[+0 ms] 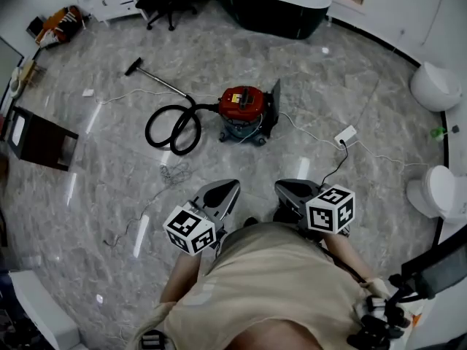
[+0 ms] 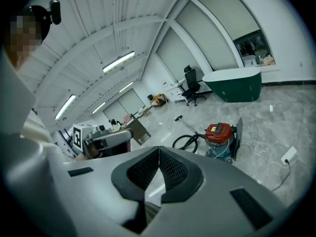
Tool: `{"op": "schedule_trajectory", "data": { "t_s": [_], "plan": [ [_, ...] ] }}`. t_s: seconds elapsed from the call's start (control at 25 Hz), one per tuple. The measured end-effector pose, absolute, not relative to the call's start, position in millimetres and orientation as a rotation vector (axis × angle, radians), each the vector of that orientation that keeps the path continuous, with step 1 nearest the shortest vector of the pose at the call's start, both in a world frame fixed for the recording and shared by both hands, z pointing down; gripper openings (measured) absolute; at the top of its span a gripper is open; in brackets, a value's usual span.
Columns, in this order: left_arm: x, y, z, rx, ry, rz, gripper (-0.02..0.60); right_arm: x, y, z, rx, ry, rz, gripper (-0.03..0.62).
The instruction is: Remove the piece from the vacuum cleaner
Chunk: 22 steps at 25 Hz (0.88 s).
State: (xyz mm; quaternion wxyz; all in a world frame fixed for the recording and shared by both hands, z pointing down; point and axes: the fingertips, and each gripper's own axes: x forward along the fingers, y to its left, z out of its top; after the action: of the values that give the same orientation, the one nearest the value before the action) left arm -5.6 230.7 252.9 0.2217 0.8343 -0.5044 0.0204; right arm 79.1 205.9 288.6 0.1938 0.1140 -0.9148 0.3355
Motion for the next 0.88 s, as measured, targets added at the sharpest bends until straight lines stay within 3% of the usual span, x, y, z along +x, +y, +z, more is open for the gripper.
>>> {"op": "schedule_trajectory", "data": {
  "t_s": [0.4,0.88],
  "plan": [
    [42,119,256,2.259,-1.366,0.149,0.005,120,82,311,0.310,-2.500,1.265,0.003],
    [101,23,249,2.237,-1.386,0.262,0.005,167,-2,298,0.129,-2.589,1.241,0.003]
  ]
}}
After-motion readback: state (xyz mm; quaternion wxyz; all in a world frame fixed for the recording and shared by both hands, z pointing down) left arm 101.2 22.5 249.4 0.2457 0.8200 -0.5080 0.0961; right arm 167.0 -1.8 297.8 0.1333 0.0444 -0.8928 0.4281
